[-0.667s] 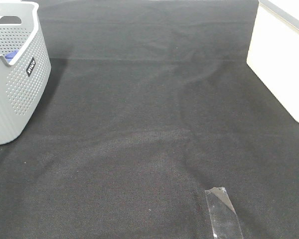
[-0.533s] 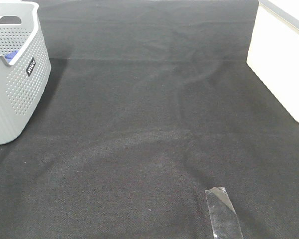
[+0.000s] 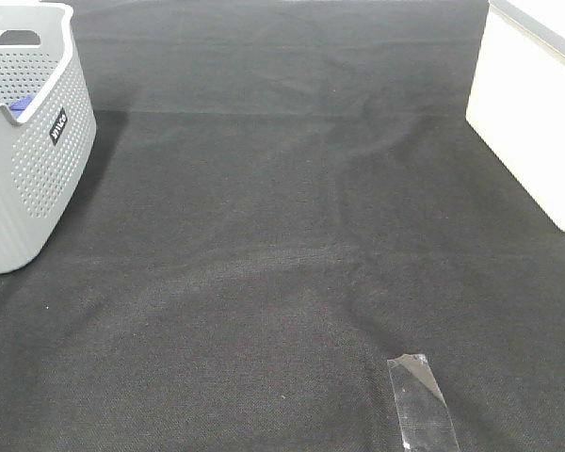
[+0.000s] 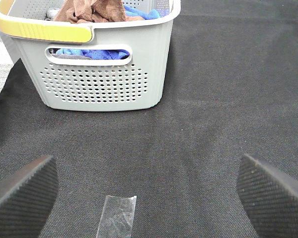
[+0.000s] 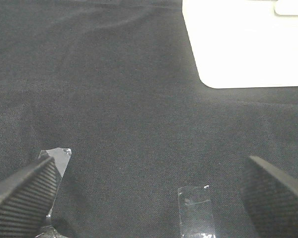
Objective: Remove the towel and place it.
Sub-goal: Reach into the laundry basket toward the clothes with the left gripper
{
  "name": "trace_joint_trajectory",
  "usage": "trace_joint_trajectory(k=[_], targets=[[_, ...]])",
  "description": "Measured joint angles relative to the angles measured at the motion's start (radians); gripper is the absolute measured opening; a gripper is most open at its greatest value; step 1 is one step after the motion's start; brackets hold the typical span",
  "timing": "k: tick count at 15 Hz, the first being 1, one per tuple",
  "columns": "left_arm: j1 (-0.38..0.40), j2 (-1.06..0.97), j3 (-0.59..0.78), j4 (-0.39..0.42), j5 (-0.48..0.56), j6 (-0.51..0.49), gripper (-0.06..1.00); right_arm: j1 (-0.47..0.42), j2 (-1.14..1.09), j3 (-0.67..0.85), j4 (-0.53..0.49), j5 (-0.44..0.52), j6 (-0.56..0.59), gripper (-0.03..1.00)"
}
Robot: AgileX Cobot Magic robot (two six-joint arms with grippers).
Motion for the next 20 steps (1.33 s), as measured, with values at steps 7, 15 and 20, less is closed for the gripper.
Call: trace_joint_trajectory(k=[7, 15, 20], targets=[[0.000, 0.000, 0.000, 0.000, 0.000, 0.006, 0.92, 0.000, 0.000, 0.000, 0.000, 0.000, 0.000, 0.96], [0.000, 0.000, 0.000, 0.000, 0.000, 0.006, 0.92, 0.000, 0.000, 0.000, -0.001, 0.000, 0.000, 0.96], [0.000, 0.000, 0.000, 0.000, 0.000, 0.006, 0.92, 0.000, 0.000, 0.000, -0.001, 0.000, 0.000, 0.96]])
